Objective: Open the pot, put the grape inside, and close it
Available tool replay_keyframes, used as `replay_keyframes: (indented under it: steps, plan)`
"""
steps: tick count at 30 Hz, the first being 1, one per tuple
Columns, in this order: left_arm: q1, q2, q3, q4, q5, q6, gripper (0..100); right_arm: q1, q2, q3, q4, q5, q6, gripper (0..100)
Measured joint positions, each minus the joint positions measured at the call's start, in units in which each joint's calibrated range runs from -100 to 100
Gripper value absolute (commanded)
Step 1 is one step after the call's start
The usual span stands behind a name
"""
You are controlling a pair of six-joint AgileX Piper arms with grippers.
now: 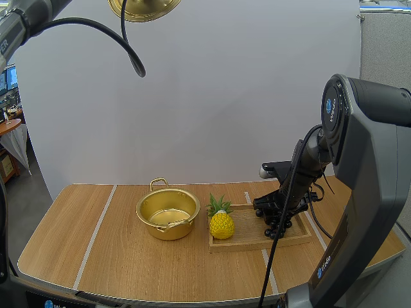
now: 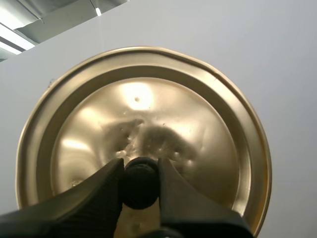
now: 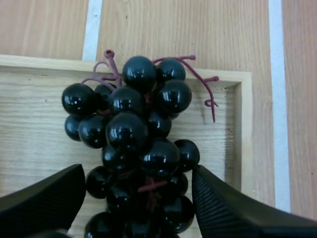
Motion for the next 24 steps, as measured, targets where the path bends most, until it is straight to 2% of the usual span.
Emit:
replay_keyframes:
  steps: [8,9,10,12,13,24]
  plan:
    - [0.0,0.0,0.0,0.0,0.0,0.0,0,0.0,2.5,0.0,0.3,-0.6,-0.1,100]
    - [0.0,0.0,0.0,0.0,0.0,0.0,0,0.0,2.6,0.0,0.3,-0.6,-0.1,87]
    - [0.0,0.0,0.0,0.0,0.0,0.0,0,0.0,2.6,0.0,0.3,-0.6,-0.2,68]
    - [0.0,0.0,0.0,0.0,0.0,0.0,0,0.0,2.6,0.0,0.4,-0.8,-0.2,27]
    - [0.0,0.0,0.0,0.0,0.0,0.0,0,0.0,2.6,-0.1,0.8,-0.8,-0.2,2]
    - [0.0,0.0,0.0,0.0,0.0,0.0,0,0.0,2.6,-0.4,0.9,-0.8,-0.2,0]
